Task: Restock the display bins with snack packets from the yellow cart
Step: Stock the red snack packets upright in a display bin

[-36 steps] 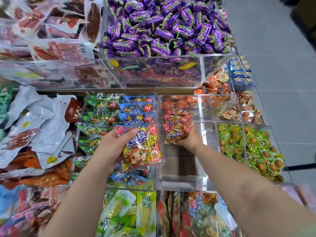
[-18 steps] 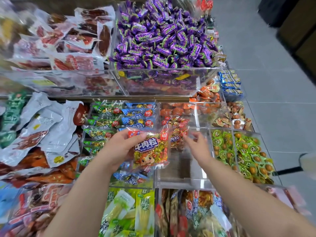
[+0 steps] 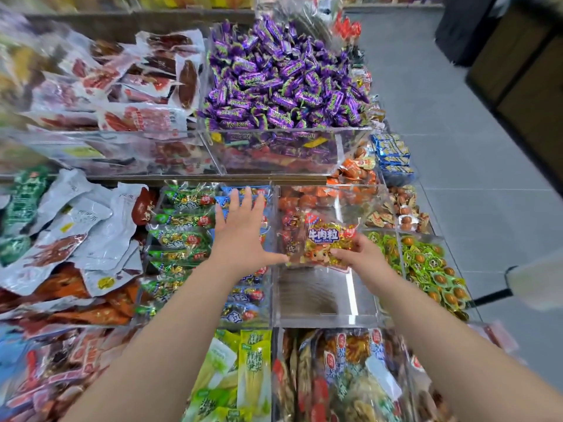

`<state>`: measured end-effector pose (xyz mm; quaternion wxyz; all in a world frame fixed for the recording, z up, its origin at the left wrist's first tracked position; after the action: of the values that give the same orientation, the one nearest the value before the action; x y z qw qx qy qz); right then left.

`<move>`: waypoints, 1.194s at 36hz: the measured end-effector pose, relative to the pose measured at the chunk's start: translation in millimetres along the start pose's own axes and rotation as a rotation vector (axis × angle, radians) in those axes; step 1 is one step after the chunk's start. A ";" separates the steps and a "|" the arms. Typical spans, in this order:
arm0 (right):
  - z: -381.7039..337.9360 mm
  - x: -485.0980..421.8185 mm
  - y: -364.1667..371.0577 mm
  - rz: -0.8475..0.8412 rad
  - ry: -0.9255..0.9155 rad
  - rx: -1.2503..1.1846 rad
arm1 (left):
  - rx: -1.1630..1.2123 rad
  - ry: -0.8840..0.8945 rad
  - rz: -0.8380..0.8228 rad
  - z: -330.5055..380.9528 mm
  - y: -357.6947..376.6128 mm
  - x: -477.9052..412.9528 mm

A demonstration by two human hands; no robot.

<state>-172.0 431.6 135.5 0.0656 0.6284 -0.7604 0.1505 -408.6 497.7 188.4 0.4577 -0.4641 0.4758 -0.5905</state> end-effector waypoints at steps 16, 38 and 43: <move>84.5 -59.8 63.2 0.200 0.075 0.280 | -0.006 -0.084 0.016 -6.8 48.0 -21.7; 88.0 -77.2 50.4 -0.023 0.058 -0.079 | -0.024 -0.084 0.017 -8.4 52.1 -24.0; 75.8 -83.9 51.8 0.167 0.199 -0.397 | -0.021 -0.073 0.029 -10.2 53.8 -24.1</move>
<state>-198.8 495.0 32.0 0.2501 0.5199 -0.8142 0.0641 -409.7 515.9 131.4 0.4785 -0.4833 0.4714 -0.5615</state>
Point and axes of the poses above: each hand's wrist, its own x-axis away from the middle knuckle, its own y-axis out of the palm, z = x × y, the point moved 1 cm from there along -x, towards the middle knuckle, and after that the axes turned 10 degrees about -y, right-handed, at the moved point
